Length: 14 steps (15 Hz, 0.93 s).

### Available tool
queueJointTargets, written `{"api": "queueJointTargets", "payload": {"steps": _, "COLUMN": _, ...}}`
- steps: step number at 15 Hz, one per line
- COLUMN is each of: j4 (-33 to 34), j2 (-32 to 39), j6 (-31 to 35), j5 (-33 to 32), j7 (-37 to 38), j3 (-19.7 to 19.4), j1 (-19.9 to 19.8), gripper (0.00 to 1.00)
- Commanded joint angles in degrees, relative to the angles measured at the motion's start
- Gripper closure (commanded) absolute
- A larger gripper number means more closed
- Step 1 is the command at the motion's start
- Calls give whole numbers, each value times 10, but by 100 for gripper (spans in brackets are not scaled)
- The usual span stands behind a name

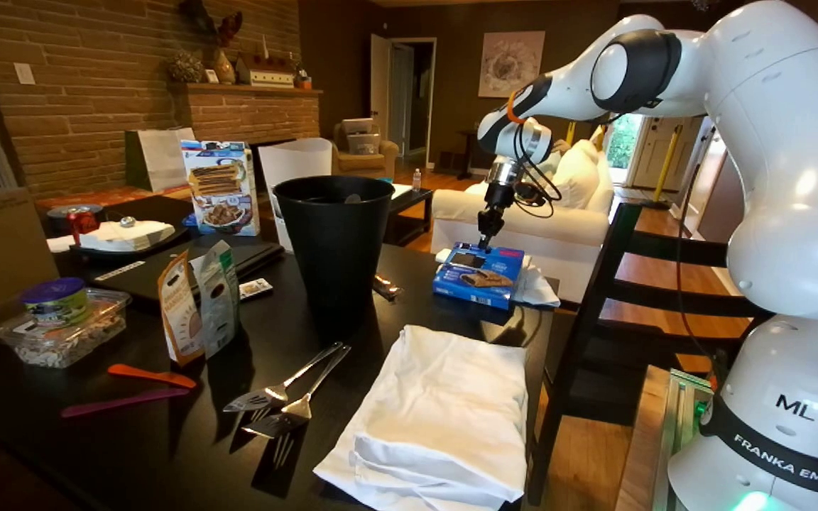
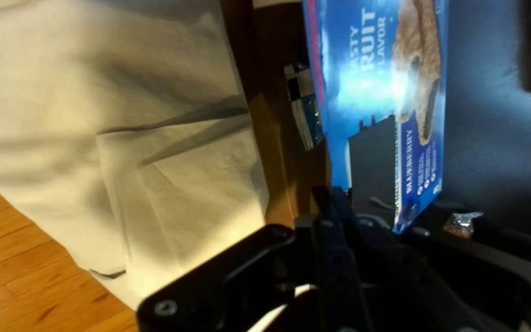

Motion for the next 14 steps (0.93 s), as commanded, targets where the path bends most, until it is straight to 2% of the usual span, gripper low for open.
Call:
{"api": "queueJointTargets", "payload": {"steps": 1, "j4": -32, "j2": -44, "j6": -6, "j5": 6, "j7": -31, "j3": 12, "j1": -4, "gripper": 100}}
{"api": "queueJointTargets", "payload": {"steps": 10, "j4": -173, "j2": -143, "j6": 113, "j5": -11, "j7": -91, "j3": 9, "j1": 21, "gripper": 100}}
{"api": "queueJointTargets", "payload": {"steps": 11, "j4": -187, "j2": -151, "j6": 124, "j5": -3, "j7": -99, "j3": -5, "j1": 35, "gripper": 100}}
{"api": "queueJointTargets", "payload": {"steps": 14, "j4": -239, "j2": -183, "j6": 154, "j5": -2, "j7": -110, "j3": -12, "j1": 52, "gripper": 100}}
